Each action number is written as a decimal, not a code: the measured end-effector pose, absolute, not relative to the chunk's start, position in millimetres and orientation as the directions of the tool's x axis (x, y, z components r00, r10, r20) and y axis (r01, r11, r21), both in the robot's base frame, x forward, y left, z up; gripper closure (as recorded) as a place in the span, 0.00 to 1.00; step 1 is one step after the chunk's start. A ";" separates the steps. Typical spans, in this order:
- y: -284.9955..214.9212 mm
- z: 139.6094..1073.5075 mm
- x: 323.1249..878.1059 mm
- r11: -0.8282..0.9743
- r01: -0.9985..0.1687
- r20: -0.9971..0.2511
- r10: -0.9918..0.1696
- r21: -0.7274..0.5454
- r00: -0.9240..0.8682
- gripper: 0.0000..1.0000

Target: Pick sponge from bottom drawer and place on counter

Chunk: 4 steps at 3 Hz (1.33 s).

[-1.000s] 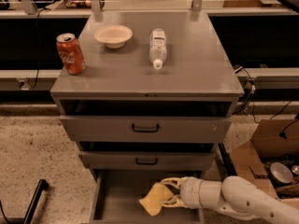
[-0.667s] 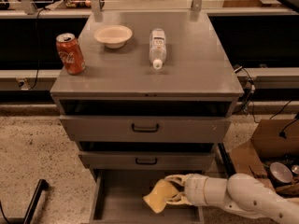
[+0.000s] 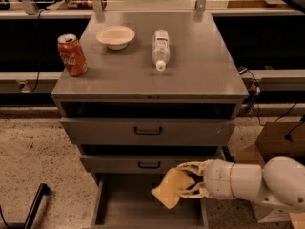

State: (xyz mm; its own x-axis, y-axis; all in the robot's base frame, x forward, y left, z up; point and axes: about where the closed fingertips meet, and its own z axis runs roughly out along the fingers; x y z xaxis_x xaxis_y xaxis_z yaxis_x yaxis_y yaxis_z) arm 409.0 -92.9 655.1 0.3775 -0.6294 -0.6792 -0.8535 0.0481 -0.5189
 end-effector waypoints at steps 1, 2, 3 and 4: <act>-93.8 714.0 407.7 -0.031 -0.854 -0.604 -0.693 -0.519 0.393 1.00; -94.8 767.7 430.7 -0.088 -0.885 -0.564 -0.740 -0.457 0.365 1.00; -106.5 813.2 462.0 -0.118 -0.906 -0.552 -0.759 -0.405 0.346 1.00; -137.2 849.5 496.8 -0.070 -0.929 -0.570 -0.772 -0.363 0.281 1.00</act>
Offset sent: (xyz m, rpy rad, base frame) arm 0.0794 -0.0190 0.2088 -0.2869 0.1445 0.0274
